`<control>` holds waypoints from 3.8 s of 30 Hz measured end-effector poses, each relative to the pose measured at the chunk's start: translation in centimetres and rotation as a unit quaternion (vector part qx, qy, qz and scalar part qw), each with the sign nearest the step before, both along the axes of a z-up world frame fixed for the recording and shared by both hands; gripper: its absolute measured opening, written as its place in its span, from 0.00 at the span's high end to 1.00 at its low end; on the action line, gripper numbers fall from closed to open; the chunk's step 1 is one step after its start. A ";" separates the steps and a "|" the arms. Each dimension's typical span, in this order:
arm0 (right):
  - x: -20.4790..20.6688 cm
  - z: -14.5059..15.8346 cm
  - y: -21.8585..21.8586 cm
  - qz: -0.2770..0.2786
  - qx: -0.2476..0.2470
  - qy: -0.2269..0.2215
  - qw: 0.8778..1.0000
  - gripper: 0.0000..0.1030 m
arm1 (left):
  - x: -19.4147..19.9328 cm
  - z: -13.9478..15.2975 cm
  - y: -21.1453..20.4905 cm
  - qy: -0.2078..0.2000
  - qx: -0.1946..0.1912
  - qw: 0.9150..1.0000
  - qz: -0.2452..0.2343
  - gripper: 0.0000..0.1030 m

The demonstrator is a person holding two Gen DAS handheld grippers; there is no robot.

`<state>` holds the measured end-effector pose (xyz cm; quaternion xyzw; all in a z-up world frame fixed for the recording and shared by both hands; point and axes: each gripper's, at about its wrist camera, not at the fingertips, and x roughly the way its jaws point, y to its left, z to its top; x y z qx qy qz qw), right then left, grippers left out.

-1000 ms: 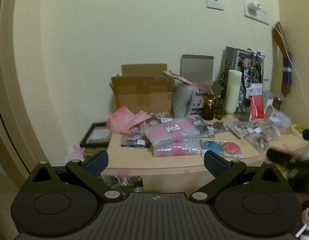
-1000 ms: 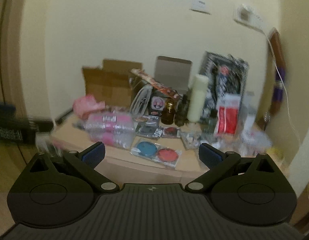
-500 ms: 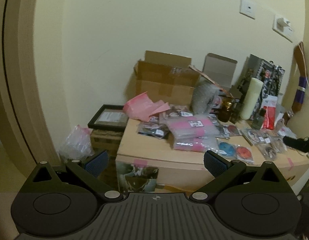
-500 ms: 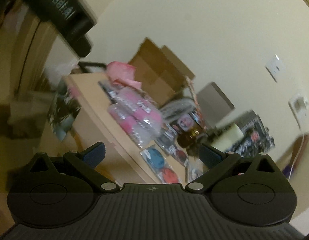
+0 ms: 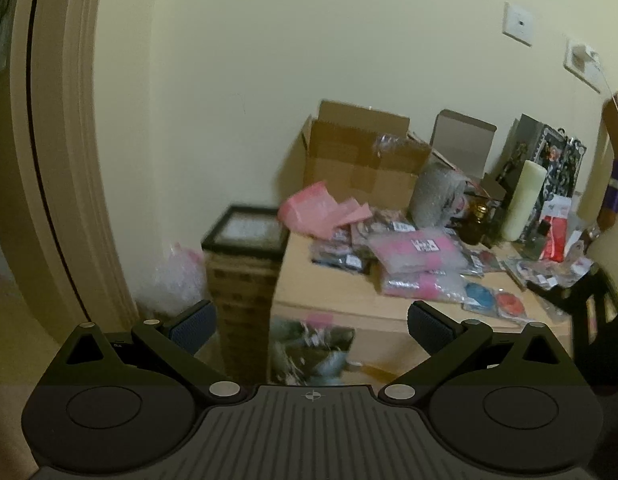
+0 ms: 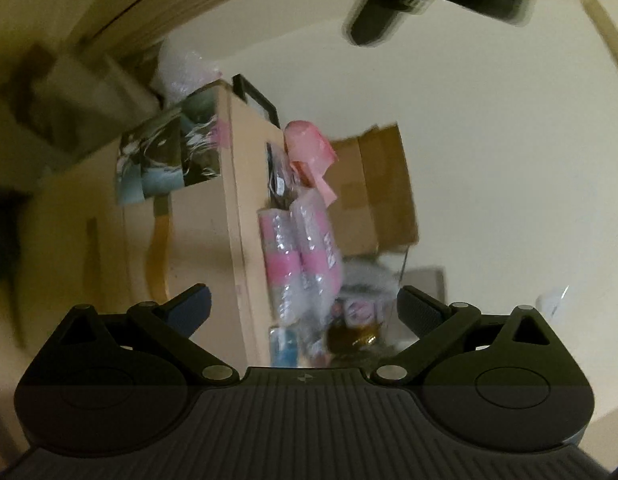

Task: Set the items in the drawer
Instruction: 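Move both tools toward the wooden dresser's drawer, then grasp the wooden drawer handle with the right tool, then pull the drawer open with the right tool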

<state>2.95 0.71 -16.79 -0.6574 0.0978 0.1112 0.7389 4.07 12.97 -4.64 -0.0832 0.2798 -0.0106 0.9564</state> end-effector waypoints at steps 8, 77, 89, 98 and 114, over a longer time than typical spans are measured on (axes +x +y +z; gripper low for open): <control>0.8 -3.2 0.4 0.000 -0.009 -0.042 0.999 0.01 | -0.3 -0.2 0.8 0.006 0.000 1.000 -0.002 0.00; 4.4 -16.4 2.2 -0.077 -0.033 0.005 0.996 0.80 | -2.1 -2.7 8.9 0.030 -0.001 0.999 -0.032 0.00; -4.4 -16.6 2.8 -0.083 -0.019 0.009 0.996 0.80 | -3.5 -3.4 7.4 0.033 -0.019 0.997 -0.075 0.00; -9.7 -16.4 3.0 -0.075 -0.010 0.012 0.997 0.79 | -4.9 -4.0 4.9 0.042 -0.024 0.994 -0.101 0.00; -14.3 -16.0 2.8 -0.057 0.010 0.021 0.998 0.79 | -11.5 -4.0 3.4 0.058 -0.017 0.994 -0.086 0.00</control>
